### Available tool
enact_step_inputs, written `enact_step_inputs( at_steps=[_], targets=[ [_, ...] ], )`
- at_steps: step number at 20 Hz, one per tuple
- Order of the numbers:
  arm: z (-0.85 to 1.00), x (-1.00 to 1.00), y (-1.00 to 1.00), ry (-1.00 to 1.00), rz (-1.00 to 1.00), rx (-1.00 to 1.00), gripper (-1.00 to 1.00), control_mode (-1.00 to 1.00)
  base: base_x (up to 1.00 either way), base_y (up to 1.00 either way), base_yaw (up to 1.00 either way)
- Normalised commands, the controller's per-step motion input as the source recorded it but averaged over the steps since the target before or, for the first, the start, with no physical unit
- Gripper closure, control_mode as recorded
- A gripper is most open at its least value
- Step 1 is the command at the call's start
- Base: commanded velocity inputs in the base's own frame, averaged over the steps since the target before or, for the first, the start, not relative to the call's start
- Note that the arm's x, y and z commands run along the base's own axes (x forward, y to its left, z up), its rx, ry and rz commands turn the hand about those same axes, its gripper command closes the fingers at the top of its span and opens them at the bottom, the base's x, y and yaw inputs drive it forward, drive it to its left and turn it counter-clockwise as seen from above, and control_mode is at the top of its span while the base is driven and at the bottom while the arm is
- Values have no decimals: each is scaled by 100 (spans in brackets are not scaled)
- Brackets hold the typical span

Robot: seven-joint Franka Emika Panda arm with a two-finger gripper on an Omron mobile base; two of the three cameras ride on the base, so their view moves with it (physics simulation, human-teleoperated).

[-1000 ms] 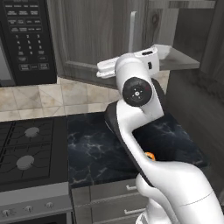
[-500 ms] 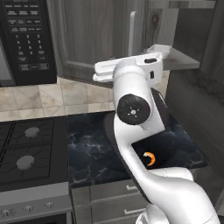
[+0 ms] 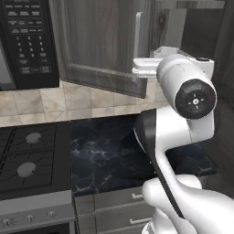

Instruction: Retrieve the tupperware from the cabinet, then place the raw meat into the tupperware to avoid contamination.

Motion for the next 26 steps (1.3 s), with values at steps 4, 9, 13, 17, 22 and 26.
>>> enact_step_inputs(
  at_steps=[4,9,13,17,22,26],
  targets=[
    [1,-41,-91,11,0,23,-100,-100,0,0,0],
    [4,-20,-83,9,1,22,-100,-100,0,0,0],
    [3,-2,-67,8,5,25,-100,-100,0,0,0],
    [-8,26,-36,9,13,20,-100,-100,0,0,0],
    [-26,35,-16,2,13,18,-100,-100,0,0,0],
    [-28,45,0,0,10,15,-100,-100,0,0,0]
  ],
)
